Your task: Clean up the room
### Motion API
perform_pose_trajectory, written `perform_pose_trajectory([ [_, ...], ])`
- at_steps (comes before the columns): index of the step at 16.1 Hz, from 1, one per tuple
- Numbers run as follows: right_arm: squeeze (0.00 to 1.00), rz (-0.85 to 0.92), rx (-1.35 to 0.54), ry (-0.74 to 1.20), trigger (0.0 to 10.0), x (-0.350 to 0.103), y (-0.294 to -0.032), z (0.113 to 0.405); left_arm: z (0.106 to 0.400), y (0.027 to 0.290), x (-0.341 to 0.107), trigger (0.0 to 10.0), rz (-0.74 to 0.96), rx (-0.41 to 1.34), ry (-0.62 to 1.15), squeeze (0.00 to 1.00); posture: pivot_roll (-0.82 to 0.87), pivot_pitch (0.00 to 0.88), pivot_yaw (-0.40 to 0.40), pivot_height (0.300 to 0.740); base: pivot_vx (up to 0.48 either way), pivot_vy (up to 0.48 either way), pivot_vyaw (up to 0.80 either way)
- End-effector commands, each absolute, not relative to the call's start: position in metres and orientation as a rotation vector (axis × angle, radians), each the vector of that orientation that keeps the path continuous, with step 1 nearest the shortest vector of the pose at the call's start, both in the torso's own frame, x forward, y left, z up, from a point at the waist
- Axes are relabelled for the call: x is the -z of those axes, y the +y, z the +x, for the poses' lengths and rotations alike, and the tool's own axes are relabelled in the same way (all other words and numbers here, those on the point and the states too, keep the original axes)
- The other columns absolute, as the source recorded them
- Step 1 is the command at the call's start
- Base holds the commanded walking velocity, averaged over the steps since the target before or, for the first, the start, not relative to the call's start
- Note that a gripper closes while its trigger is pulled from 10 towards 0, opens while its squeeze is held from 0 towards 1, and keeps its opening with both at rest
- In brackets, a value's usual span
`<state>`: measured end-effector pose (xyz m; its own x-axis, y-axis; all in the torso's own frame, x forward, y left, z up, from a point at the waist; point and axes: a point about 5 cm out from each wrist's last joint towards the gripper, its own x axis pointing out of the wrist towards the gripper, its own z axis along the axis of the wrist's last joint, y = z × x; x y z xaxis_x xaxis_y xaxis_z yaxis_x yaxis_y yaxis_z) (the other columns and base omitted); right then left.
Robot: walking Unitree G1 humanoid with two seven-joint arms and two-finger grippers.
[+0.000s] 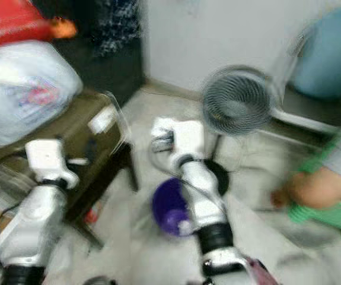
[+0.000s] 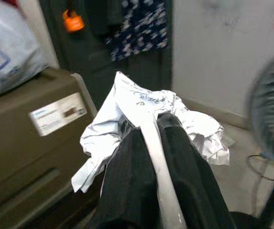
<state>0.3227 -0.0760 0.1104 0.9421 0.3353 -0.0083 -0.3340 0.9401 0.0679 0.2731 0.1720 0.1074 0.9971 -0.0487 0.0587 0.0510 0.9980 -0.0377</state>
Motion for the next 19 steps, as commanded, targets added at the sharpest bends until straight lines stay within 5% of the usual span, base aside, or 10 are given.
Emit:
perform_pose_trajectory([
  [1,0.00,0.055,-0.296,0.022,10.0,-0.109,-0.090,0.325,0.274,0.161,-0.109,10.0,-0.052,0.087,-0.065,0.00,-0.08,0.005,-0.005,0.740,0.326,0.000,0.00],
  [11,0.00,0.056,-0.300,0.020,10.0,-0.109,-0.089,0.325,0.275,0.164,-0.107,10.0,-0.051,0.046,-0.046,0.00,-0.08,0.004,-0.012,0.740,0.118,0.000,0.00],
  [19,0.00,0.069,0.075,0.330,10.0,-0.064,-0.133,0.324,0.258,0.165,-0.099,10.0,0.134,0.325,-0.009,0.00,-0.06,0.005,0.008,0.740,0.000,0.000,0.00],
])
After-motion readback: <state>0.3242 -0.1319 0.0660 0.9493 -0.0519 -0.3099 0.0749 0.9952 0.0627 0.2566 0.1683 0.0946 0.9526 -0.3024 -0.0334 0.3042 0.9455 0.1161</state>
